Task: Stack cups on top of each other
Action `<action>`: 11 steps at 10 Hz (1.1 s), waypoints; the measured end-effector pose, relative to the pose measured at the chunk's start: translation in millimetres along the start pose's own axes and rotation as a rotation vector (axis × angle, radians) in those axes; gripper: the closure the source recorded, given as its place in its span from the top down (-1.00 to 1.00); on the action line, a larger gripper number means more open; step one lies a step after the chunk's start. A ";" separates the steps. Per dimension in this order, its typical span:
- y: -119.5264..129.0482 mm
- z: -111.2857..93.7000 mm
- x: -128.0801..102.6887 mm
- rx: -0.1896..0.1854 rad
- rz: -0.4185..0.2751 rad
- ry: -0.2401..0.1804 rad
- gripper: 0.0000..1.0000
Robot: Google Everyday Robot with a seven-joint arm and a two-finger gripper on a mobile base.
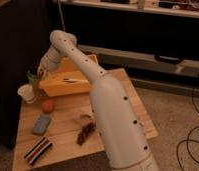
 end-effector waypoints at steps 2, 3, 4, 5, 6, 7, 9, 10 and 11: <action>-15.0 12.3 0.5 0.020 -0.021 -0.026 -1.00; -21.6 20.1 -1.6 0.019 -0.033 -0.038 -1.00; -25.1 23.7 -2.4 0.018 -0.042 -0.043 -1.00; -26.1 26.6 -1.5 0.014 -0.047 -0.046 -1.00; -27.4 29.3 -1.6 0.009 -0.052 -0.049 -1.00; -31.0 37.8 -3.6 -0.006 -0.064 -0.056 -1.00; -33.9 45.9 -3.6 -0.026 -0.074 -0.056 -1.00; -35.6 51.1 -2.6 -0.035 -0.080 -0.055 -1.00; -36.2 56.5 -2.1 -0.043 -0.085 -0.056 -1.00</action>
